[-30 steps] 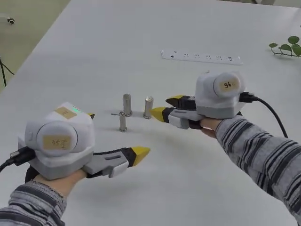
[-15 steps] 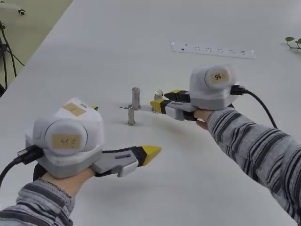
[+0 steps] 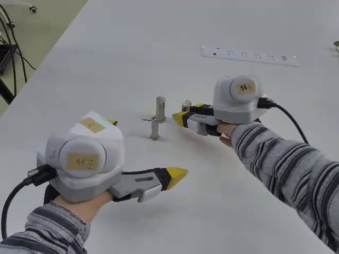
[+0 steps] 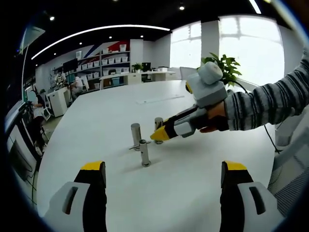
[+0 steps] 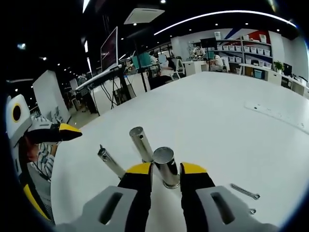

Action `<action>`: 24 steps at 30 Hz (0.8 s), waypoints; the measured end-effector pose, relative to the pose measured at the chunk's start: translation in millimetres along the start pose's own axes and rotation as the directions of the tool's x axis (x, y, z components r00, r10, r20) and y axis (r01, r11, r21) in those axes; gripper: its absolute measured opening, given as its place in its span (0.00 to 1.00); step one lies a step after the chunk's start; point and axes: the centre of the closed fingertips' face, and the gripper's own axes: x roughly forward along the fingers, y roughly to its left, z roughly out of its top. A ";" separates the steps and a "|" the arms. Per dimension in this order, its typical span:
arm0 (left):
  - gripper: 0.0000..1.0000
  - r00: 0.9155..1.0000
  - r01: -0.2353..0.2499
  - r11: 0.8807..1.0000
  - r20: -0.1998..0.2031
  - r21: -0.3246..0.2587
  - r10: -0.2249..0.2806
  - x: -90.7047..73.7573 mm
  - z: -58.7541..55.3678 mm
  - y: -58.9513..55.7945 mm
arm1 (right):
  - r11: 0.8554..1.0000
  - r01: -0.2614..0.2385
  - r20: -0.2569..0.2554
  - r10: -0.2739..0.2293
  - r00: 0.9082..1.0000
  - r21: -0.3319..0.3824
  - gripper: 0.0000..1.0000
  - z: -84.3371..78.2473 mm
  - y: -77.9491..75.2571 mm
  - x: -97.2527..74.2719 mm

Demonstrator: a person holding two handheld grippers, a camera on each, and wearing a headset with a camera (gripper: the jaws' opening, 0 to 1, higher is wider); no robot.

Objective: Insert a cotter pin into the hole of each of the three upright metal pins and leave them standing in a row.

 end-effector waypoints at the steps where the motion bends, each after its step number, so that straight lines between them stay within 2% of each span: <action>1: 0.99 1.000 -0.002 1.000 0.000 0.001 0.002 0.2 -0.4 0.2 | 1.000 0.006 0.000 -0.006 1.000 -0.002 0.15 -1.0 -0.7 0.5; 9: 0.98 1.000 -0.001 1.000 -0.008 0.014 0.001 1.5 -1.6 0.4 | 0.999 0.037 0.017 -0.037 0.999 0.023 0.11 -0.3 -3.5 0.5; 11: 0.98 1.000 -0.001 1.000 -0.010 0.014 0.001 2.1 -2.2 0.8 | 0.998 0.057 0.013 -0.057 0.998 -0.024 0.10 0.6 -4.3 -0.2; 12: 0.97 1.000 -0.003 1.000 -0.011 0.017 0.003 2.4 -2.1 1.5 | 0.995 0.084 0.015 -0.083 0.996 -0.054 0.09 2.9 -7.4 -0.8; 14: 0.97 1.000 -0.004 1.000 -0.012 0.017 0.004 2.6 -2.3 2.2 | 0.994 0.105 0.007 -0.105 0.994 -0.030 0.09 3.5 -13.5 -0.5; 18: 0.97 1.000 -0.004 1.000 -0.014 0.018 0.004 2.4 -2.8 2.1 | 0.984 0.151 0.002 -0.151 0.989 -0.092 0.09 3.4 -14.1 -7.8; 24: 0.97 1.000 -0.001 1.000 -0.008 0.021 0.001 3.0 -0.7 1.7 | 0.975 0.196 0.016 -0.195 0.981 -0.108 0.09 9.3 -12.5 -24.1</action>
